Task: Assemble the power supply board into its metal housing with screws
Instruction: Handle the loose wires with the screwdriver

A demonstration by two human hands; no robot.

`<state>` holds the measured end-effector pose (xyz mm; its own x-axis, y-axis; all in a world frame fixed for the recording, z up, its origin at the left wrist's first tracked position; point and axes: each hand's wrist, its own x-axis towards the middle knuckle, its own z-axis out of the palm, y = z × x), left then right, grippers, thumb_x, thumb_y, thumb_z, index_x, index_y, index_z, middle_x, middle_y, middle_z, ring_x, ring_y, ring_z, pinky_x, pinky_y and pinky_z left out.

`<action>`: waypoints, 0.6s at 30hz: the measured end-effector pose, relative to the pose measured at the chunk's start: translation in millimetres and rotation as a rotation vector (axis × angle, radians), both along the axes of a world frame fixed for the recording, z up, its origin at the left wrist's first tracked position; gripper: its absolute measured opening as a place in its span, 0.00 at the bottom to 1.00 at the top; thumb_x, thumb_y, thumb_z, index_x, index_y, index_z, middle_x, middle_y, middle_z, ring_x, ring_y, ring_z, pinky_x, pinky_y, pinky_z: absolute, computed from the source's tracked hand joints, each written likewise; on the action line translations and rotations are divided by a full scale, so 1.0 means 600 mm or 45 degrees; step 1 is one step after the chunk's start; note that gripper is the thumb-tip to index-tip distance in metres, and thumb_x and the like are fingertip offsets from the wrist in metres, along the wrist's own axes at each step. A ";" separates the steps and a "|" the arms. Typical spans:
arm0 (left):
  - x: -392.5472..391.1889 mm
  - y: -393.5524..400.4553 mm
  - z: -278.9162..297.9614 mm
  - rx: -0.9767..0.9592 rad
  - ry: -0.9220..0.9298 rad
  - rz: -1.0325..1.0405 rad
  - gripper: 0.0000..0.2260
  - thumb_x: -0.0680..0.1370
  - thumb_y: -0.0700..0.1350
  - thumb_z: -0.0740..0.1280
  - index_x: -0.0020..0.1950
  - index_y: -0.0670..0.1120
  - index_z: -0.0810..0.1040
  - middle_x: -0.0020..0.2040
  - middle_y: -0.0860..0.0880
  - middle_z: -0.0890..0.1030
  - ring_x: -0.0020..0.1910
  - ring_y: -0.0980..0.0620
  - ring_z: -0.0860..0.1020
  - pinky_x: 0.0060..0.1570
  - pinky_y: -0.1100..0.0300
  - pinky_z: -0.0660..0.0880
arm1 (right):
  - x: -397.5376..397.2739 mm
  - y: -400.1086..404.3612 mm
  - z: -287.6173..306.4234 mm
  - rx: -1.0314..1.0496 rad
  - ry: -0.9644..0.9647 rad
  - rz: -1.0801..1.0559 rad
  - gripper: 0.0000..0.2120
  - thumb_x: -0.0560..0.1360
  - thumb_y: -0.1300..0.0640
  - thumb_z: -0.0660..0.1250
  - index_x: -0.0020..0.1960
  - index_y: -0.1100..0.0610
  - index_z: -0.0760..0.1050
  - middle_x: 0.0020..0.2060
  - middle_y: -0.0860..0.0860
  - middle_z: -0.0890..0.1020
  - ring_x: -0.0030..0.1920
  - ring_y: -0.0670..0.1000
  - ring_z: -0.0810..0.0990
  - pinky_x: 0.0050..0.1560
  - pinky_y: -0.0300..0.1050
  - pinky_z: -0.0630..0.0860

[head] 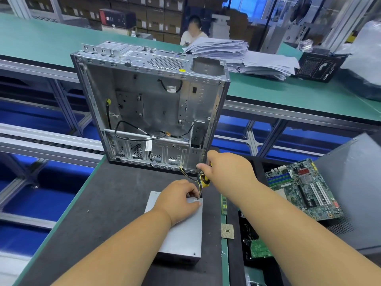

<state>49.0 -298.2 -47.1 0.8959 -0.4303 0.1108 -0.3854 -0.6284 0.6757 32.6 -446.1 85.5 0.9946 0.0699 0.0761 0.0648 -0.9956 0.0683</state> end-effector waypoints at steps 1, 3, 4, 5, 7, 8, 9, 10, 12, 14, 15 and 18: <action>0.000 0.000 0.000 -0.001 0.002 0.000 0.05 0.70 0.51 0.73 0.43 0.55 0.78 0.43 0.58 0.76 0.47 0.59 0.72 0.49 0.63 0.72 | -0.001 -0.001 -0.003 -0.037 -0.021 -0.032 0.20 0.81 0.36 0.52 0.45 0.53 0.63 0.29 0.48 0.69 0.29 0.49 0.67 0.26 0.43 0.59; 0.000 0.000 -0.001 -0.006 0.006 0.000 0.05 0.70 0.51 0.72 0.43 0.56 0.78 0.43 0.58 0.76 0.47 0.59 0.72 0.48 0.63 0.71 | -0.004 -0.004 -0.008 -0.019 -0.042 -0.035 0.20 0.82 0.37 0.50 0.44 0.52 0.63 0.29 0.47 0.69 0.28 0.49 0.66 0.27 0.43 0.58; 0.000 0.000 0.000 -0.009 0.008 0.000 0.05 0.70 0.51 0.72 0.42 0.56 0.78 0.42 0.58 0.76 0.47 0.59 0.72 0.48 0.64 0.71 | -0.005 -0.006 -0.009 0.034 -0.037 -0.019 0.18 0.82 0.39 0.51 0.44 0.53 0.63 0.31 0.47 0.70 0.30 0.50 0.68 0.27 0.44 0.58; 0.000 0.000 0.000 -0.013 0.010 -0.001 0.05 0.70 0.50 0.72 0.42 0.56 0.77 0.42 0.58 0.76 0.46 0.59 0.72 0.47 0.64 0.71 | -0.006 -0.007 -0.008 0.110 -0.013 0.004 0.15 0.82 0.43 0.53 0.45 0.53 0.65 0.33 0.48 0.71 0.33 0.52 0.71 0.29 0.44 0.60; -0.001 0.000 0.000 -0.016 0.013 -0.003 0.05 0.70 0.50 0.72 0.41 0.56 0.76 0.40 0.58 0.75 0.45 0.59 0.72 0.46 0.66 0.69 | -0.006 -0.007 0.000 0.235 0.065 0.083 0.09 0.80 0.49 0.56 0.48 0.54 0.69 0.40 0.50 0.72 0.41 0.54 0.73 0.35 0.47 0.66; -0.001 0.000 0.000 -0.012 0.011 -0.002 0.06 0.70 0.50 0.72 0.40 0.57 0.76 0.40 0.58 0.75 0.45 0.59 0.72 0.45 0.67 0.69 | -0.006 -0.006 0.004 0.260 0.092 0.124 0.08 0.79 0.51 0.57 0.52 0.54 0.71 0.44 0.50 0.72 0.43 0.54 0.73 0.38 0.48 0.69; 0.000 0.000 0.000 -0.007 0.007 -0.001 0.06 0.70 0.50 0.72 0.41 0.57 0.76 0.41 0.59 0.75 0.46 0.59 0.72 0.45 0.68 0.68 | -0.006 -0.004 0.007 0.275 0.098 0.150 0.08 0.80 0.52 0.58 0.55 0.53 0.71 0.46 0.51 0.73 0.44 0.54 0.74 0.41 0.49 0.72; 0.000 0.000 0.000 -0.002 0.003 0.001 0.06 0.70 0.50 0.72 0.41 0.57 0.76 0.41 0.59 0.75 0.46 0.59 0.72 0.44 0.69 0.67 | -0.006 -0.003 0.008 0.282 0.085 0.159 0.09 0.81 0.50 0.59 0.57 0.53 0.70 0.45 0.50 0.75 0.44 0.54 0.75 0.42 0.50 0.75; 0.000 0.000 -0.001 0.007 0.000 0.004 0.06 0.70 0.51 0.72 0.41 0.58 0.75 0.42 0.59 0.75 0.47 0.60 0.72 0.44 0.72 0.66 | -0.006 -0.001 0.005 0.200 0.019 0.151 0.11 0.81 0.45 0.59 0.55 0.53 0.68 0.37 0.49 0.75 0.36 0.52 0.74 0.35 0.48 0.73; 0.000 0.000 0.000 0.011 0.002 0.003 0.07 0.70 0.51 0.72 0.41 0.59 0.74 0.42 0.59 0.75 0.47 0.60 0.71 0.44 0.71 0.66 | -0.007 0.001 0.000 0.059 -0.032 0.097 0.15 0.81 0.40 0.57 0.48 0.53 0.64 0.30 0.47 0.69 0.29 0.48 0.67 0.27 0.45 0.62; 0.000 -0.001 0.000 0.014 0.003 0.001 0.07 0.70 0.51 0.72 0.41 0.59 0.74 0.42 0.59 0.75 0.47 0.60 0.71 0.44 0.70 0.67 | -0.007 0.001 -0.002 0.023 -0.041 0.063 0.16 0.81 0.39 0.57 0.46 0.52 0.62 0.29 0.46 0.67 0.28 0.47 0.64 0.26 0.44 0.58; 0.000 -0.001 0.000 0.011 0.005 -0.001 0.07 0.70 0.51 0.72 0.41 0.59 0.75 0.42 0.59 0.75 0.47 0.60 0.72 0.46 0.66 0.69 | -0.006 0.002 0.000 -0.027 -0.047 0.006 0.16 0.81 0.39 0.56 0.45 0.51 0.61 0.29 0.46 0.65 0.27 0.46 0.61 0.26 0.43 0.55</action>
